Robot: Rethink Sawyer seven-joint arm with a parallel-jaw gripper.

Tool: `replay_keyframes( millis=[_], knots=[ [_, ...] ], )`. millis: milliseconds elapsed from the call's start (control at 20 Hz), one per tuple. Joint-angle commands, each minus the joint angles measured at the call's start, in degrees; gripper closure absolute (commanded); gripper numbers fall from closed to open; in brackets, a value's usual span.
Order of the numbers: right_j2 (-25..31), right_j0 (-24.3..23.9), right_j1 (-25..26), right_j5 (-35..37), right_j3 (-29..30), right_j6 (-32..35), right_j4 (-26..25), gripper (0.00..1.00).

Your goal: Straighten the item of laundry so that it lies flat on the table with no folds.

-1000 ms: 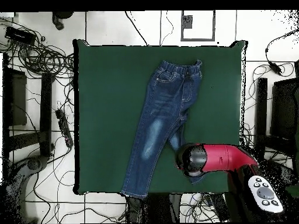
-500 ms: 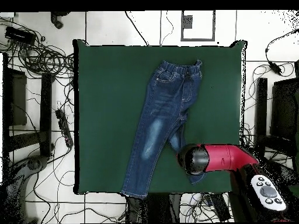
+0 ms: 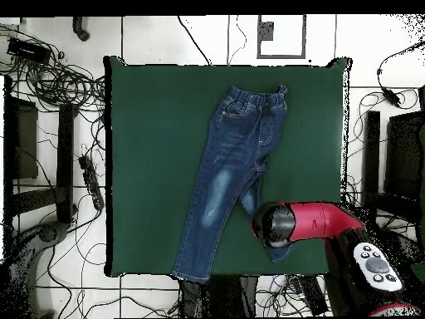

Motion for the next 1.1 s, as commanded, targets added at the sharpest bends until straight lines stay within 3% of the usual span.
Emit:
replay_keyframes(
  millis=[50,400,1100],
  knots=[
    [4.08,2.18,3.79,9.63,-5.2,-9.67,-3.44,0.0],
    [4.72,1.22,3.2,12.33,-7.02,-11.82,-5.58,0.0],
    [7.99,-2.43,3.95,9.23,-7.25,-13.52,-5.96,0.0]
  ],
)
